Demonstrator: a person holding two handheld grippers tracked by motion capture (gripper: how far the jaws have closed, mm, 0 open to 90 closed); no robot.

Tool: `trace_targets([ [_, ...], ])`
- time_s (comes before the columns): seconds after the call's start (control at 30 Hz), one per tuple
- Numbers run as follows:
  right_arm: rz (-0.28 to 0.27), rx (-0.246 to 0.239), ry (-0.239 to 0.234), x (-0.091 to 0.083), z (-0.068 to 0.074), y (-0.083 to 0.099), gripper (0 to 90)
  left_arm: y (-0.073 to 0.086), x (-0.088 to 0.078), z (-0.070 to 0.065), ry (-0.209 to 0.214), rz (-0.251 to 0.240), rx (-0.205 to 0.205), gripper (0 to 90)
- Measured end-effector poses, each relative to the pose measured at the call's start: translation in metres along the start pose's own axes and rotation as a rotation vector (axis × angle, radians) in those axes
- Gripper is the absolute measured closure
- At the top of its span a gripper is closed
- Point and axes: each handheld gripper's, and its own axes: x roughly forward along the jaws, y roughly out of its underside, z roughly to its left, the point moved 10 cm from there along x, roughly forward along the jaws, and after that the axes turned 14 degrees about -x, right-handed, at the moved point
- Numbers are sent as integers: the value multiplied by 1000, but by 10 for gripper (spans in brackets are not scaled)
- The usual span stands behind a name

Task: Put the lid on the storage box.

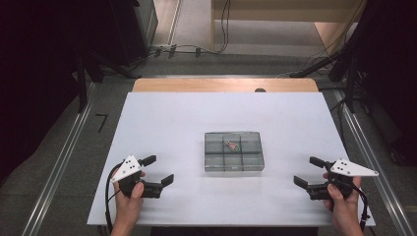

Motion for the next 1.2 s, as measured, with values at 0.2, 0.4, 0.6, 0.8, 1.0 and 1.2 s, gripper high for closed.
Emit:
trace_targets([
  [0.2,-5,19,15,-9,-9,7,0,2,-6,11,-34,7,-7,10],
  [0.4,-3,25,25,-15,-17,13,0,2,-8,19,-53,10,-17,0],
  [0.6,-5,26,31,-21,-25,18,0,0,-13,25,-66,0,-16,0],
  [0.8,-5,38,46,-24,-33,23,0,-2,-20,33,-80,-19,-26,0],
  [1.0,12,37,52,-24,-34,26,0,-1,-22,39,-88,-19,-31,0],
  [1.2,22,32,63,-24,-35,29,0,0,-21,42,-93,-11,-29,0],
])
